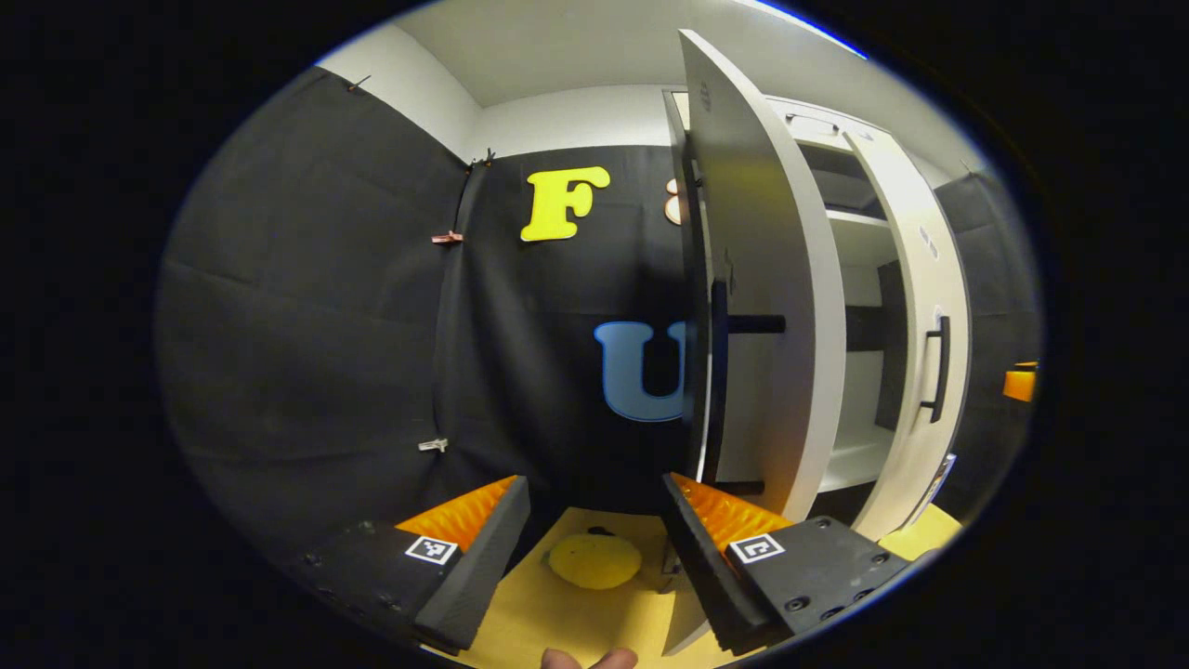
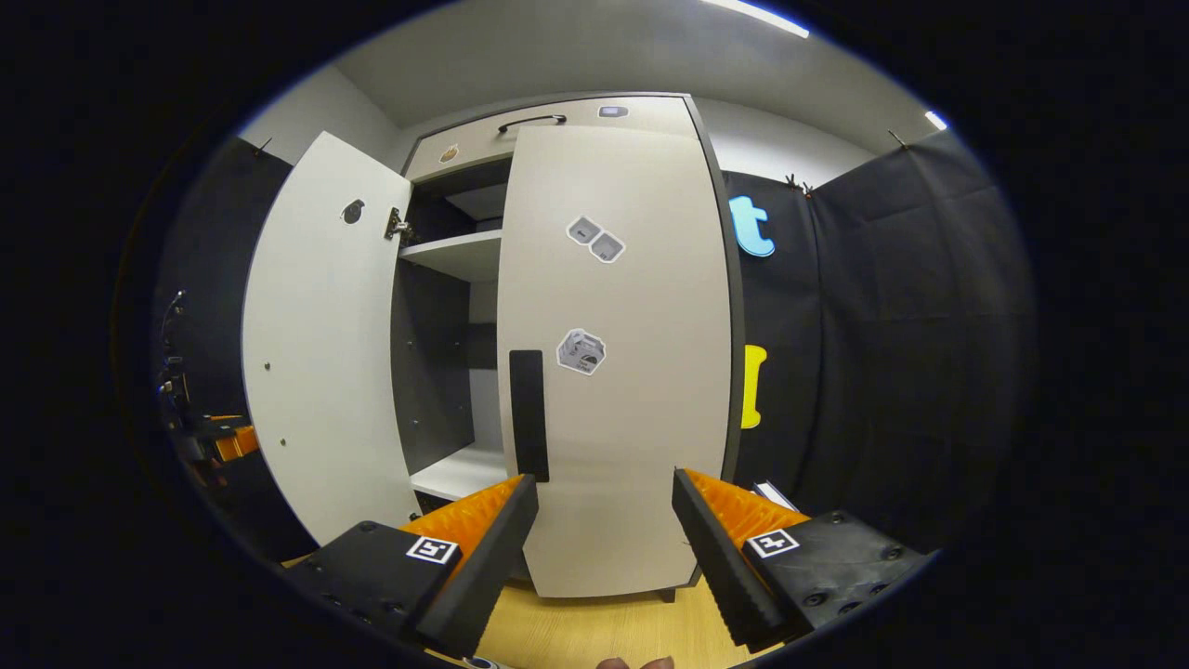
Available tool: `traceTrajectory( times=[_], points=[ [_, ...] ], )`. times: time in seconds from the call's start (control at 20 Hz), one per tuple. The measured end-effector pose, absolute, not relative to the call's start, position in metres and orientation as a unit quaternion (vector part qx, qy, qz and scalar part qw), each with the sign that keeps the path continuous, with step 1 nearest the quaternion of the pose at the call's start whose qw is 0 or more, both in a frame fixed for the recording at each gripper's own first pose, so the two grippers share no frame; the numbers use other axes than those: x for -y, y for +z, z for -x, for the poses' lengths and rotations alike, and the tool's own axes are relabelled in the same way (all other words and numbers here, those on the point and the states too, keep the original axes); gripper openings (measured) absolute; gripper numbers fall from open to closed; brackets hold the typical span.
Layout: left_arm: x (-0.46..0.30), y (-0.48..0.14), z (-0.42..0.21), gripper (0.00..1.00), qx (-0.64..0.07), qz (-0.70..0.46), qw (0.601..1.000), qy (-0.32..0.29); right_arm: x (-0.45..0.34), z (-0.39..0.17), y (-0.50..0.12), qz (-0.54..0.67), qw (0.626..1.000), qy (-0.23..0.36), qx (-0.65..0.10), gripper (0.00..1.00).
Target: Grasp the bottle in the cabinet with the left hand and place it on the coaster, then close the right door with the right hand and the left door with the left hand.
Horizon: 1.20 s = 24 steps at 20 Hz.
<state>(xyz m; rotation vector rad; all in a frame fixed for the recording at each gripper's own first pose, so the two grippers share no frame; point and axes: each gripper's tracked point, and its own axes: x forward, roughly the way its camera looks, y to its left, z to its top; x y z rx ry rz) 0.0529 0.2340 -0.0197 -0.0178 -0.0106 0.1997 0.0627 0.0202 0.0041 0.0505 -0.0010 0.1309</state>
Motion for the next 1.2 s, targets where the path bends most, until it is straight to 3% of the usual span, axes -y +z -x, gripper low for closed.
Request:
traceTrajectory(
  times=[0.75,1.2],
  points=[
    [-0.06,-0.017,-0.087,0.9,0.004,-0.012,1.0,-0.029,0.02,-0.06,0.001,-0.029,0.998,0.048,-0.004,0.97],
    [-0.03,-0.019,-0.138,0.9,0.0,0.033,0.999,-0.041,0.035,-0.069,0.0,-0.034,0.999,0.035,-0.006,0.97]
  ],
)
